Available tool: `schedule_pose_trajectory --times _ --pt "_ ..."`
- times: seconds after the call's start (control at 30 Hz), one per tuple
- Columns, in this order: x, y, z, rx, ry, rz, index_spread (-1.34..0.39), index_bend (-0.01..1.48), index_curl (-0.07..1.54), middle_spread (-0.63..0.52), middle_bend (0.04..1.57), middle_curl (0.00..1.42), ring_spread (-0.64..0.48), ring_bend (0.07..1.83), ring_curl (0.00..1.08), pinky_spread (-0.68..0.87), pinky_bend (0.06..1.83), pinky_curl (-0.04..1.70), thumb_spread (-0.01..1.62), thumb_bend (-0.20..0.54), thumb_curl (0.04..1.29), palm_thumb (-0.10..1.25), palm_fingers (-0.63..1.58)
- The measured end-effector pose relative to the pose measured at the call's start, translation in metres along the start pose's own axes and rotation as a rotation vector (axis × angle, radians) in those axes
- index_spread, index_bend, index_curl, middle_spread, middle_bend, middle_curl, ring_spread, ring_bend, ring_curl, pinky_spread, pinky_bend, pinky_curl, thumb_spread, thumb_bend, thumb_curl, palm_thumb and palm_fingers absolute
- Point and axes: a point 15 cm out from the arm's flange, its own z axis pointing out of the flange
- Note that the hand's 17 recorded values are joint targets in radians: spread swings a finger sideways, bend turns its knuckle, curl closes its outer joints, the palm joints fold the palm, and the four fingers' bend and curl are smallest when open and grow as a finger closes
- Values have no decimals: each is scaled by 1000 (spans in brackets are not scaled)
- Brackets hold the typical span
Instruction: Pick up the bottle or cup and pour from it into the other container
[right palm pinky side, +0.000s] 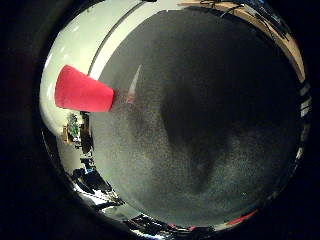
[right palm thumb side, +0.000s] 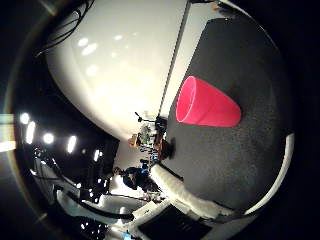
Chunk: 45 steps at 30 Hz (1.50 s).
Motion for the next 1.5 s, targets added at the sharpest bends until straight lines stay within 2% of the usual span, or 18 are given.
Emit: schedule_pose_trajectory --times 0.8,1.03,1.23,1.33,1.43,1.5 --pt "-30 -18 69 -96 -65 -45 -135 149 257 98 271 336 104 503 245 348 558 275 922 -29 304 484 149" --pt "-39 -15 88 -141 -81 -58 -134 155 260 71 316 346 53 579 249 300 547 261 926 -26 309 523 247" --pt "-51 -3 104 -198 -153 -47 -164 159 264 12 455 384 -18 779 282 142 524 223 948 -9 336 668 503" --pt "-54 2 108 -215 -175 -43 -226 153 256 -68 558 425 -118 948 335 -60 700 239 952 -18 358 730 762" --pt "-58 10 113 -240 -215 -25 -287 164 260 -139 645 479 -197 1027 383 -316 917 287 949 -15 392 792 954" --pt "-60 16 117 -261 -245 -12 -316 185 274 -167 693 508 -210 1042 400 -419 989 311 933 -16 412 818 1083"
